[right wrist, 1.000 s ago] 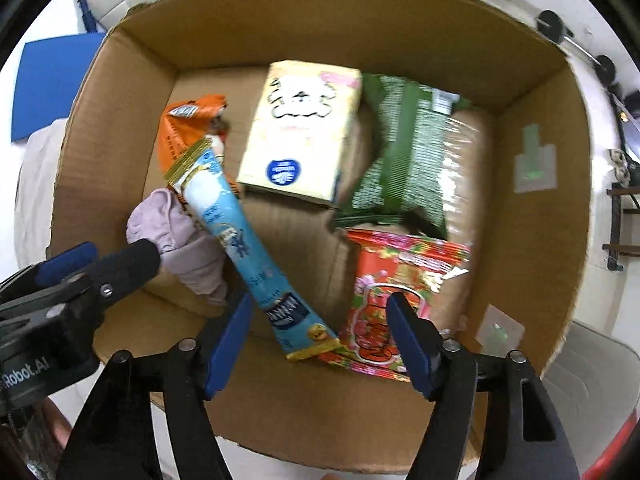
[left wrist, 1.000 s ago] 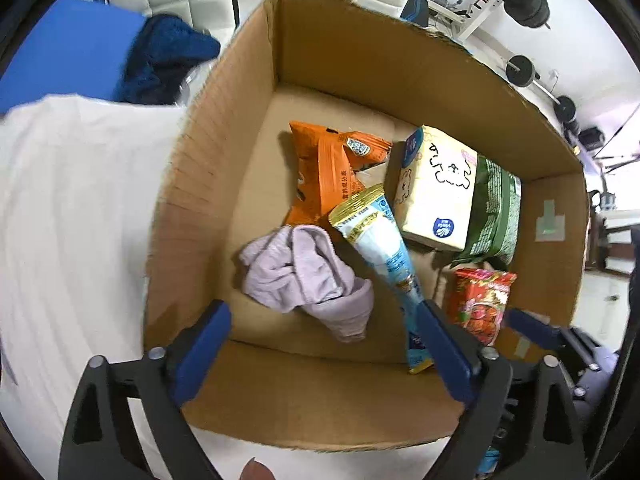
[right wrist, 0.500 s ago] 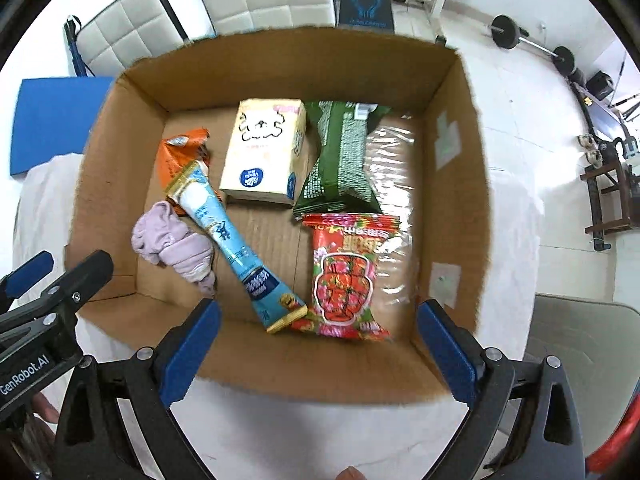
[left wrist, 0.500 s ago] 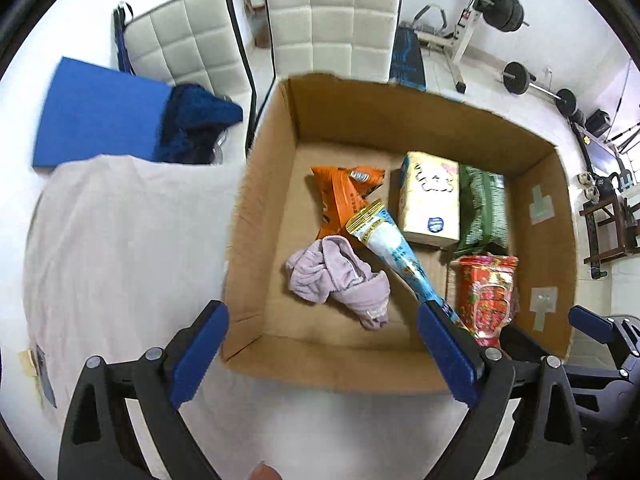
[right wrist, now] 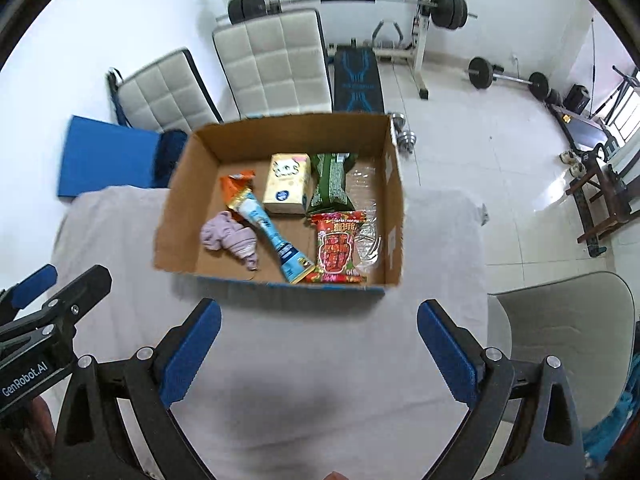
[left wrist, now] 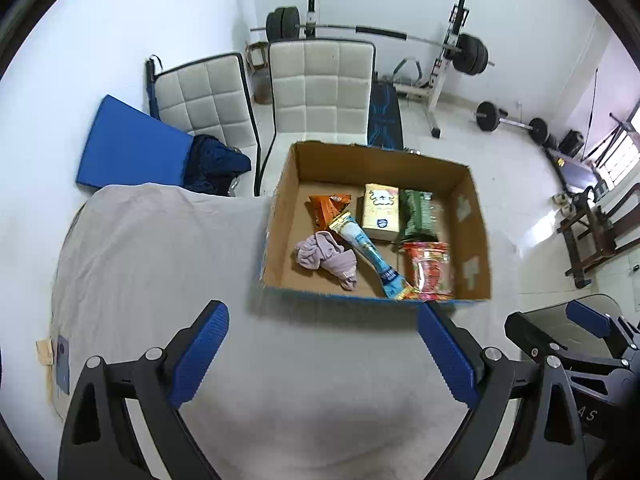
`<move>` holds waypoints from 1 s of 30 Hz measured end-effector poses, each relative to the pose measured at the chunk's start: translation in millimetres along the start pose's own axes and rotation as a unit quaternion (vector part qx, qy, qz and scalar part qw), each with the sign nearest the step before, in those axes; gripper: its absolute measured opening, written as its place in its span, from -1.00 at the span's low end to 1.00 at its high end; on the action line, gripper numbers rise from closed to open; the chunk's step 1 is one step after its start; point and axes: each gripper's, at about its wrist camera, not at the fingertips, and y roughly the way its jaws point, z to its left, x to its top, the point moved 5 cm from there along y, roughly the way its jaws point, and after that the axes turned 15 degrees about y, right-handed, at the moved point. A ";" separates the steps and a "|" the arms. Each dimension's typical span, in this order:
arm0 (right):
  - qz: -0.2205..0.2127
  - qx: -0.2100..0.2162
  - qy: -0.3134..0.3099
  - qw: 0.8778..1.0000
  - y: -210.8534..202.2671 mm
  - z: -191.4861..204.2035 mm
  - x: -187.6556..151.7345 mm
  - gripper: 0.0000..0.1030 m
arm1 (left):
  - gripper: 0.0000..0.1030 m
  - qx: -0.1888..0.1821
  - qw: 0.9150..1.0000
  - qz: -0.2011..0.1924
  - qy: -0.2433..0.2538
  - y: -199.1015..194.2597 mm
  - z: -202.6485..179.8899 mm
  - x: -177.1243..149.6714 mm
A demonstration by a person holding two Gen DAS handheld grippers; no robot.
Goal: Organize soft objects
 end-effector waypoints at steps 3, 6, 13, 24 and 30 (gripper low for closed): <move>-0.017 0.009 -0.001 1.000 -37.9 -4.9 -17.4 0.95 | 0.88 0.003 1.000 -0.017 0.002 -31.2 -5.2 -9.3; -0.031 0.017 -0.003 0.999 -70.5 -9.7 -36.7 0.95 | 0.88 0.005 0.999 -0.032 0.008 -59.8 -11.8 -19.1; -0.053 0.030 -0.007 0.998 -138.7 -20.9 -72.2 0.95 | 0.88 0.000 0.999 -0.044 0.013 -105.5 -20.9 -38.0; -0.079 0.039 -0.010 0.996 -205.4 -30.9 -99.9 0.95 | 0.88 0.011 0.997 -0.071 0.018 -144.6 -31.8 -52.9; -0.115 0.020 -0.009 0.993 -223.3 -35.6 -92.8 0.95 | 0.88 0.021 0.996 -0.084 0.015 -150.0 -32.6 -49.5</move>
